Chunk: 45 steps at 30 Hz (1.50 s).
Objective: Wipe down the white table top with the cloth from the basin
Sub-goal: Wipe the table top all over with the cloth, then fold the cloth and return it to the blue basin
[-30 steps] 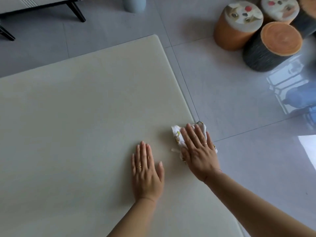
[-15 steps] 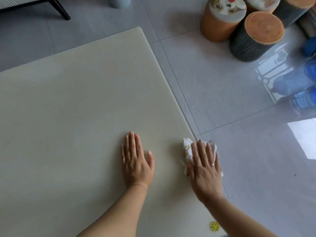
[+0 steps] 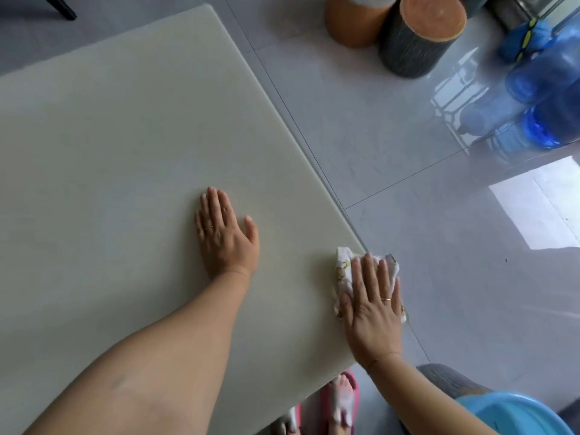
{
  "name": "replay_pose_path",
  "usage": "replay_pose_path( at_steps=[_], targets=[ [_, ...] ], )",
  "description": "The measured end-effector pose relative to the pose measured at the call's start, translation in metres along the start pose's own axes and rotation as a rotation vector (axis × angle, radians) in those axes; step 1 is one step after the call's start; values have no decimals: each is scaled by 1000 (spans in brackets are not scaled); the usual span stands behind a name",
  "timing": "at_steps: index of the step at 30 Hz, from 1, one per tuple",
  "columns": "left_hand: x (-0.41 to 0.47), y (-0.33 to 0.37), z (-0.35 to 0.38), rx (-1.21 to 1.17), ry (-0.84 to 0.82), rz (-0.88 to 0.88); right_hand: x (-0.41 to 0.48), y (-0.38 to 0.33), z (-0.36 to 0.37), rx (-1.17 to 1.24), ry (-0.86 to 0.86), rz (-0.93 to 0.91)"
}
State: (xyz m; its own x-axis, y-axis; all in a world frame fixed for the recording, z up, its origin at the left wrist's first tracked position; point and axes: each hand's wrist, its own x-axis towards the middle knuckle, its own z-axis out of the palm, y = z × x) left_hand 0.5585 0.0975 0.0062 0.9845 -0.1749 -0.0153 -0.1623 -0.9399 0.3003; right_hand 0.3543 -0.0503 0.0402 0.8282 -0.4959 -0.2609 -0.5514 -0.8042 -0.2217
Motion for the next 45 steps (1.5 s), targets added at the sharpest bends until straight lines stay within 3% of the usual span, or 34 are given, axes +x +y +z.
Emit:
replay_pose_path(
  at_steps=[4, 6, 12, 15, 19, 22, 24, 26, 29, 33, 38, 41, 45],
  targets=[
    [-2, -2, 1, -7, 11, 17, -22, 26, 1, -71, -64, -354],
    [-2, -3, 3, -11, 31, 16, -18, 46, -3, -108, -62, -402],
    [-2, 3, 5, 187, -45, -30, -30, 30, 11, -8, -20, 37],
    [-14, 17, -5, 259, -90, -6, -46, 27, 18, 60, -39, 78],
    [-95, 60, -19, -124, -131, 60, -61, 41, 6, 241, 18, -52],
    [-166, 99, -23, -451, -199, -91, -59, 52, -4, 543, 205, 231],
    [-189, 120, -23, -615, -307, -276, -51, 60, -11, 767, 42, 518],
    [-196, 134, -23, -647, -461, -391, -47, 63, -16, 901, -180, 649],
    [-194, 142, -28, -681, -650, -476, -49, 66, -28, 818, -210, 588],
    [-196, 138, -50, -708, -701, -513, -67, 71, -56, 1075, -209, 603],
    [-207, 142, -108, -1128, -767, -642, -100, 65, -133, 1264, -266, 440],
    [-211, 155, -159, -1240, -726, -517, -118, 62, -191, 1360, -283, 331],
    [-221, 185, -241, -1284, -668, -264, -147, 58, -275, 1393, -183, 236]
  ],
)
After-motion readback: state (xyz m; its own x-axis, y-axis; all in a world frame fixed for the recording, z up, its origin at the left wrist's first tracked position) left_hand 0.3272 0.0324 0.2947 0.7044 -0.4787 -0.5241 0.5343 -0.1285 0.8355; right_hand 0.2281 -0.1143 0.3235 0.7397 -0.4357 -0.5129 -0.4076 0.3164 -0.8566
